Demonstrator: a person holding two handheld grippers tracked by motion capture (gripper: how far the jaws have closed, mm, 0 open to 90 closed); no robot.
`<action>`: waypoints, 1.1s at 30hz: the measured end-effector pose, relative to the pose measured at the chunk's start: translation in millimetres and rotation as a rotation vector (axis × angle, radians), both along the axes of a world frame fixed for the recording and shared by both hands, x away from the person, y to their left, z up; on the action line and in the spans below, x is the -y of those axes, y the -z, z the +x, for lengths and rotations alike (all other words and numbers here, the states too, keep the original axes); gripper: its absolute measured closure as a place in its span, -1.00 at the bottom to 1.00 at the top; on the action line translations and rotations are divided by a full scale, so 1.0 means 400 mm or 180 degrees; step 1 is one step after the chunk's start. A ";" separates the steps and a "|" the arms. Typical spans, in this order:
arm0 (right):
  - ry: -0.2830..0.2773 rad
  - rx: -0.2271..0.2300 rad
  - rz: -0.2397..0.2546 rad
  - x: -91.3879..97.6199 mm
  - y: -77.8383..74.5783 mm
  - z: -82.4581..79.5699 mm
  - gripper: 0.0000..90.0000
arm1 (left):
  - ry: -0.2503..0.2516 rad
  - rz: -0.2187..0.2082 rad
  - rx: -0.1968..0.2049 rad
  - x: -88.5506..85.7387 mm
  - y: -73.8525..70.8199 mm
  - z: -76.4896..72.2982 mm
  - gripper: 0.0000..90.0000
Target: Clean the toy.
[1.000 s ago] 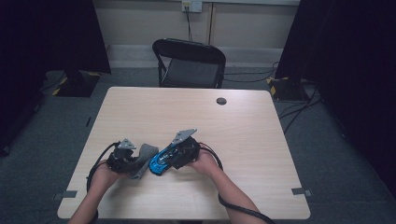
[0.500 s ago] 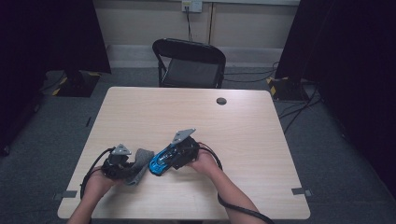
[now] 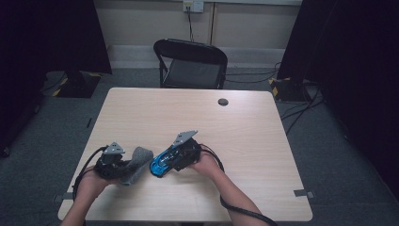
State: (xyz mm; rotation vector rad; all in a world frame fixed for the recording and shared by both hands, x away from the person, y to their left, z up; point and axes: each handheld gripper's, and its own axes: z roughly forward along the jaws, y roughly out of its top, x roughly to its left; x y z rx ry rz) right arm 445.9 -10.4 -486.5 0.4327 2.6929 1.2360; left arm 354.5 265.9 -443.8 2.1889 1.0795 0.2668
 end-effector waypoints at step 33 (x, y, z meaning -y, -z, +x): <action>0.0488 -0.0092 0.0090 0.212 -0.117 0.030 -0.66 | 0.0331 -0.0120 0.0324 0.159 -0.133 0.068 0.64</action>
